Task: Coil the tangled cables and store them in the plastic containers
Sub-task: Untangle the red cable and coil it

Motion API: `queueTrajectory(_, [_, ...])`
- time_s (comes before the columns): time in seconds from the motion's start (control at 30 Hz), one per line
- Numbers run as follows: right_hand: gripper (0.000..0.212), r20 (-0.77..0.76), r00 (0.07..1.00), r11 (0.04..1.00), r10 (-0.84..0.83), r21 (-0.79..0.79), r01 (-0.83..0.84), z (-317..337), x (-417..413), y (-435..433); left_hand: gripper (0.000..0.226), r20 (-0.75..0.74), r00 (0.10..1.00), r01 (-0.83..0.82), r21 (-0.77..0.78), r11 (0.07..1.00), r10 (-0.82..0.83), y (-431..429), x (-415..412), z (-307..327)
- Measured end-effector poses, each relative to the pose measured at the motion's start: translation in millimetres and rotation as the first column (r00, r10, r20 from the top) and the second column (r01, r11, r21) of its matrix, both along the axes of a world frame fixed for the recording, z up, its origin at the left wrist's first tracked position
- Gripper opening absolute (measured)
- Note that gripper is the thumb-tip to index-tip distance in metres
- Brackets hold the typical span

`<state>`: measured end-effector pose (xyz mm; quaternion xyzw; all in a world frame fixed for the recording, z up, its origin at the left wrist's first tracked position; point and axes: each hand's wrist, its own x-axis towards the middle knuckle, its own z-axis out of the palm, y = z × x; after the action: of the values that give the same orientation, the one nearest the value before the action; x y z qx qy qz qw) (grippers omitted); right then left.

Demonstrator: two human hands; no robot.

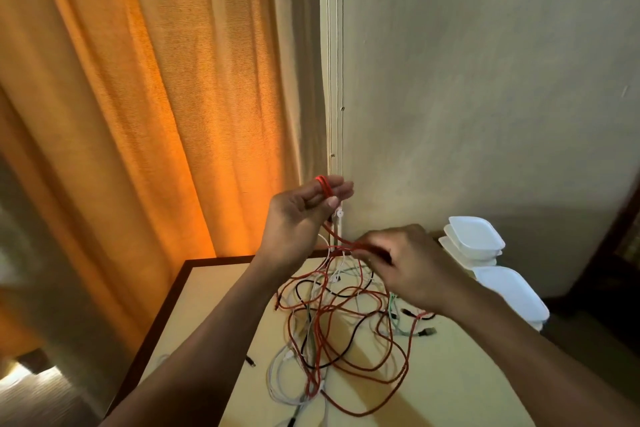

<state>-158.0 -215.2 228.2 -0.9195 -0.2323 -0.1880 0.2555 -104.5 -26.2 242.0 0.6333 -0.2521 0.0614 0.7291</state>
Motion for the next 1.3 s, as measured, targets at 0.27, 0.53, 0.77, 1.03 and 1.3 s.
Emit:
queueTrajectory(0.27, [0.015, 0.195, 0.977, 0.996, 0.090, -0.040, -0.084, 75.1, 12.2, -29.8, 0.023, -0.153, 0.965, 0.253, 0.337, 0.907, -0.212, 16.4, -11.6, -9.2])
queueTrajectory(0.53, [0.012, 0.094, 0.992, 0.943, 0.079, 0.315, -0.105, 76.0, 49.9, -28.3, 0.023, -0.179, 0.899, 0.428, 0.174, 0.887, -0.399, 14.8, -33.5, 13.7])
queueTrajectory(0.77, [0.017, -0.259, 0.951, 0.913, 0.170, 0.404, -0.053, 17.6, 55.6, -13.4, 0.020, -0.150, 0.836, 0.514, -0.126, 0.848, -0.528, 11.2, -40.3, 30.3])
queueTrajectory(1.03, [0.020, -0.284, 0.942, 0.960, 0.178, 0.258, -0.104, -9.3, 23.1, 10.9, 0.045, -0.090, 0.931, 0.298, -0.369, 0.880, -0.353, 6.3, -13.0, 17.4])
queueTrajectory(1.3, [0.032, -0.072, 0.996, 0.973, 0.055, -0.219, -0.070, 5.4, 17.2, -0.9, 0.042, -0.142, 0.924, 0.271, -0.412, 0.870, -0.355, 11.7, -6.7, 14.8])
